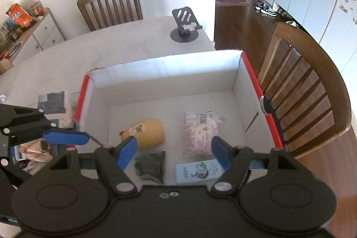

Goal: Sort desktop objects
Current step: 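Withdraw both grippers from the box back toward the snack pile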

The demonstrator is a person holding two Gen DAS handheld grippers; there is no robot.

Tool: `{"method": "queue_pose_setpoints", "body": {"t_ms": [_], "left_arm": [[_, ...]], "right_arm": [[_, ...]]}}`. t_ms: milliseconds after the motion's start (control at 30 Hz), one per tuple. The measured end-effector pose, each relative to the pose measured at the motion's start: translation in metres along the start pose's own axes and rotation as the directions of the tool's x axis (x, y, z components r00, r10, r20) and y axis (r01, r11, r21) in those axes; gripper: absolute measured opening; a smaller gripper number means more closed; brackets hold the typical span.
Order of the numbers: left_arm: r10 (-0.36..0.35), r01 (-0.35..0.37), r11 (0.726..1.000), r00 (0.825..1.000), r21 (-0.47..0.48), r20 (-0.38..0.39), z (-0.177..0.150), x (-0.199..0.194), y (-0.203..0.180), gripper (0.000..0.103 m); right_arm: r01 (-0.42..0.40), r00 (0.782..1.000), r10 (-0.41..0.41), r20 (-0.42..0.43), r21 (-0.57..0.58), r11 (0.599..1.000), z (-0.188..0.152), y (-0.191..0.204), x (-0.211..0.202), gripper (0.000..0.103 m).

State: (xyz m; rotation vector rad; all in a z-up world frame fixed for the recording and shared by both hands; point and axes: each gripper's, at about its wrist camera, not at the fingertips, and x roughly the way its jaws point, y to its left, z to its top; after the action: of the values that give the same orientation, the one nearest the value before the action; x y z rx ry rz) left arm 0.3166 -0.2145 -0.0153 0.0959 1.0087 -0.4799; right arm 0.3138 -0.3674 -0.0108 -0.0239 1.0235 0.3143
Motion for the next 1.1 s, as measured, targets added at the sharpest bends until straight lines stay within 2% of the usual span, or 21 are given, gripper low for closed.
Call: {"method": "queue_pose_setpoints", "body": {"t_ms": [433, 567, 700, 767, 1000, 1100], "left_arm": [[-0.020, 0.020, 1.000, 0.997, -0.004, 0.078, -0.020, -0.040, -0.010, 0.062], [-0.018, 0.018, 1.000, 0.996, -0.002, 0.093, -0.030, -0.048, -0.010, 0.071], [-0.017, 0.017, 1.000, 0.994, -0.001, 0.107, -0.040, -0.057, -0.009, 0.072], [-0.012, 0.012, 1.000, 0.993, -0.001, 0.114, -0.045, -0.062, -0.008, 0.076], [0.002, -0.002, 1.000, 0.992, 0.000, 0.129, -0.065, -0.078, 0.000, 0.076], [0.007, -0.006, 1.000, 0.991, -0.007, 0.135, -0.073, -0.085, 0.004, 0.081]], "right_arm": [[0.001, 0.999, -0.002, 0.039, 0.024, 1.000, -0.021, 0.021, -0.028, 0.077], [0.002, 0.999, -0.003, 0.045, 0.032, 0.999, -0.027, 0.029, -0.031, 0.078], [0.000, 0.998, -0.002, 0.055, 0.041, 0.999, -0.033, 0.035, -0.036, 0.083], [-0.006, 0.998, 0.002, 0.065, 0.048, 0.999, -0.036, 0.039, -0.039, 0.084], [-0.010, 0.997, 0.005, 0.078, 0.063, 0.998, -0.047, 0.056, -0.044, 0.086], [-0.012, 0.996, 0.006, 0.084, 0.068, 0.998, -0.050, 0.065, -0.046, 0.087]]}}
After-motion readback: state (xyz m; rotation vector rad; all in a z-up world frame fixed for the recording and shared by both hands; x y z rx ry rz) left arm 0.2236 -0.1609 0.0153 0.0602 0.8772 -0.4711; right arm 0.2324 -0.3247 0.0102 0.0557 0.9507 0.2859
